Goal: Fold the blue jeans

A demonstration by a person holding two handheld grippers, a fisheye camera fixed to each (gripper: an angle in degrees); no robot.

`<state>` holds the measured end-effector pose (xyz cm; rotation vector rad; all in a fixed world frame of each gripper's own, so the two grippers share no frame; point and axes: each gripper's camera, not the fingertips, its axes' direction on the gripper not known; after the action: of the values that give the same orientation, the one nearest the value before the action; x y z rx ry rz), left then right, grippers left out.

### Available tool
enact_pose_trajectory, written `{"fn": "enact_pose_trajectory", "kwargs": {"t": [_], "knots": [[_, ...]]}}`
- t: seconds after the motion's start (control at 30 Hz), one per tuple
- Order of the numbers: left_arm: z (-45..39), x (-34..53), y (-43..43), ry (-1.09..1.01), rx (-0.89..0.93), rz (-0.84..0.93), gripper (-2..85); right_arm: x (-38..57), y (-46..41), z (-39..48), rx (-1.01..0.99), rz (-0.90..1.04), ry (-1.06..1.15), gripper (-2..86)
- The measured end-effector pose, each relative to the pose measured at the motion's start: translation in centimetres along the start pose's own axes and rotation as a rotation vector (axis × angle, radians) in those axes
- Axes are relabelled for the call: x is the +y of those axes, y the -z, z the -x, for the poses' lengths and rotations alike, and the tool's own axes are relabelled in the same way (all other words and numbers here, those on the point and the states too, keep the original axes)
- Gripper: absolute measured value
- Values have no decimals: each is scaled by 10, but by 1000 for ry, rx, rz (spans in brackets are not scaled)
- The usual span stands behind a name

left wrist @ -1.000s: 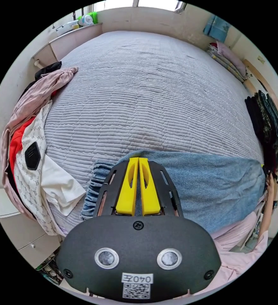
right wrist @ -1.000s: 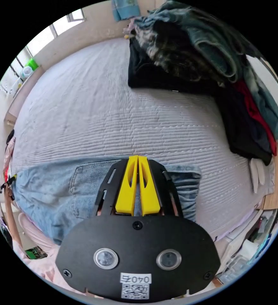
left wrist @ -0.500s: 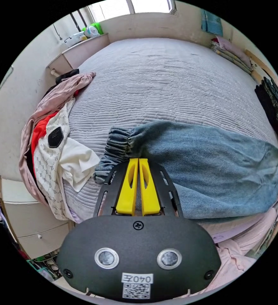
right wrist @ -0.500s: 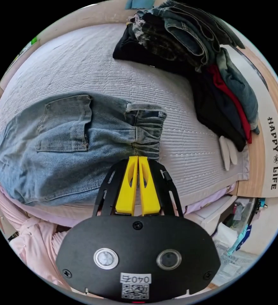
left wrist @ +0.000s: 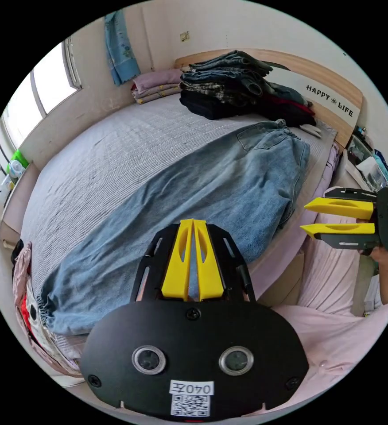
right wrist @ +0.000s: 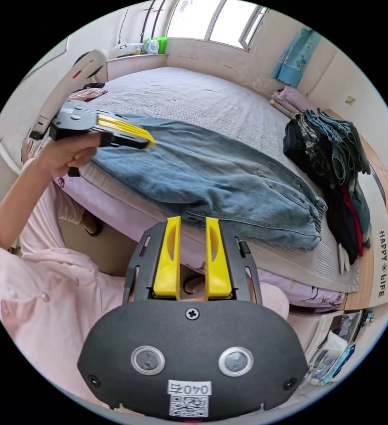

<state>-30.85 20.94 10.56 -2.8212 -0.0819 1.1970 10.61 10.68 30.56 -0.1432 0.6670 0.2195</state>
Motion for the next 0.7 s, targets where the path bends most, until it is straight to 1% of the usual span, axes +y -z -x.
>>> {"fn": "enact_pose_trajectory", "kwargs": {"t": [0.07,0.13,0.2,0.27,0.3,0.37,0.43,0.53,0.57,0.63,0.7], "knots": [[-13,-9,-19,-21,22,21,-9,-3,-14,1,16,38,-50,118],[-15,-12,-35,-9,43,54,-9,-7,-24,-4,-8,54,-93,121],[-5,-8,-55,43,92,107,-8,-11,-34,-10,10,59,-132,106],[7,-1,-64,82,155,119,-8,-11,-45,-16,58,67,-154,77],[16,4,-67,105,198,108,-8,-11,-47,-18,57,80,-150,71],[28,7,-70,134,257,111,-8,-7,-42,-21,74,86,-114,16],[37,7,-74,139,292,127,-8,-1,-28,-27,77,87,-72,1],[43,6,-79,110,305,152,-9,14,12,-57,-22,68,-56,-7],[45,6,-80,102,318,153,-9,19,26,-70,-81,47,-52,-8],[49,8,-80,109,336,142,-9,25,29,-79,-125,67,-29,-9],[53,13,-82,121,341,126,-9,29,2,-73,-92,157,25,-8]]}}
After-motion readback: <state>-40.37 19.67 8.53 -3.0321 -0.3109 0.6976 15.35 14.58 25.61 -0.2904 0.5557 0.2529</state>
